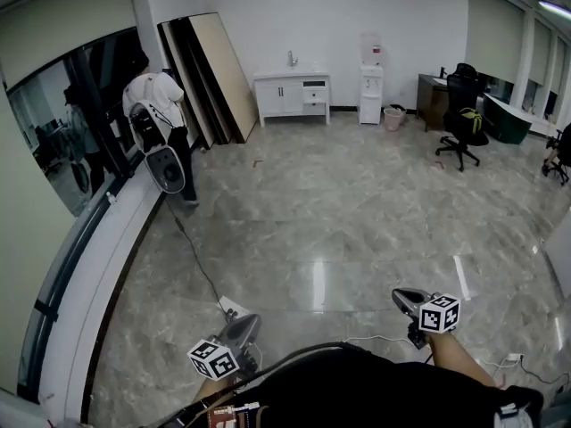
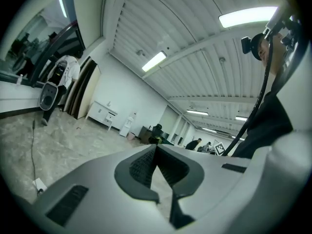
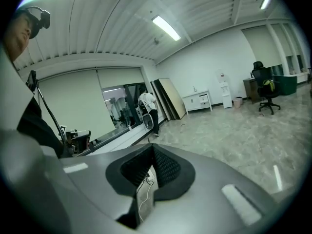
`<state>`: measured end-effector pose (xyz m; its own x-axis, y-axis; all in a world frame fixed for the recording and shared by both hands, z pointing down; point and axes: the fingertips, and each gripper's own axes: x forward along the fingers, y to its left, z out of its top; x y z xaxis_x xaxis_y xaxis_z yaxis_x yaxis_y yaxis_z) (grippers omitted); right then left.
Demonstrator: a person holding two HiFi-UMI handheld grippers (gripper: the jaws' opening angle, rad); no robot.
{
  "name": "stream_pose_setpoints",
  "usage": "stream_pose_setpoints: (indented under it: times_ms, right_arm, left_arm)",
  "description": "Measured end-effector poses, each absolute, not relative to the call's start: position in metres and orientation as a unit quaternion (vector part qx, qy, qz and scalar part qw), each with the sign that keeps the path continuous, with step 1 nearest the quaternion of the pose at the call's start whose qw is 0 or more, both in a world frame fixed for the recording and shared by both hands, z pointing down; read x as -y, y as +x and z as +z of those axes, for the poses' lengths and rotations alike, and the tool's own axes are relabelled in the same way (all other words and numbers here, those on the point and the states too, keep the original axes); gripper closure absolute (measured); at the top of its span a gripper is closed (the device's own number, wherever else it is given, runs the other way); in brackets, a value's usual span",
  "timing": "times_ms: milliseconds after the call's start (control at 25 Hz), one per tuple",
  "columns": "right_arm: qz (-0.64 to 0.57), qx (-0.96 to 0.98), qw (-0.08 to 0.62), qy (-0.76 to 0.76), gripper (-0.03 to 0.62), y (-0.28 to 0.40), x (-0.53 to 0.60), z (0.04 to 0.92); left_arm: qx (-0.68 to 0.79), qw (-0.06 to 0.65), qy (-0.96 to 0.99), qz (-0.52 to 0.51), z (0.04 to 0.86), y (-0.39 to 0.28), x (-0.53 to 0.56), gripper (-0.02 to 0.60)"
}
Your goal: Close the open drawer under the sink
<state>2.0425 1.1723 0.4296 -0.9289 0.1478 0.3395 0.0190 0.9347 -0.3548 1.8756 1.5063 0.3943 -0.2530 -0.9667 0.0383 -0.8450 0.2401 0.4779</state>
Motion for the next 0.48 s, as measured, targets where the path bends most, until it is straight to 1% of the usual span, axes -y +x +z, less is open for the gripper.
stream_pose_setpoints:
  times_ms: [120,240,400,480]
  right_arm:
    - [0.16,0.967,0.184,-0.075,0.592,2.001,-1.126,0.412]
    - [0.127,0.97,0.174,-0.113,0.592,1.966,-1.087,0.393]
    - [0.129,0.969,0.167,-0.131,0.592,1.938,-1.025,0.391]
    - [0.139,0.966,0.169,-0.134,0.592,1.929,-1.003,0.4]
  left_arm:
    - [0.795,0.154,0.553,-0.195,0.379,1.861,-1.479,0.581]
    - [0.809,0.142,0.536,-0.194,0.381,1.849,-1.445,0.581]
    - [0.814,0.133,0.518,-0.224,0.386,1.84,-1.38,0.581]
    - [0.812,0.137,0.523,-0.22,0.388,1.84,-1.352,0.581]
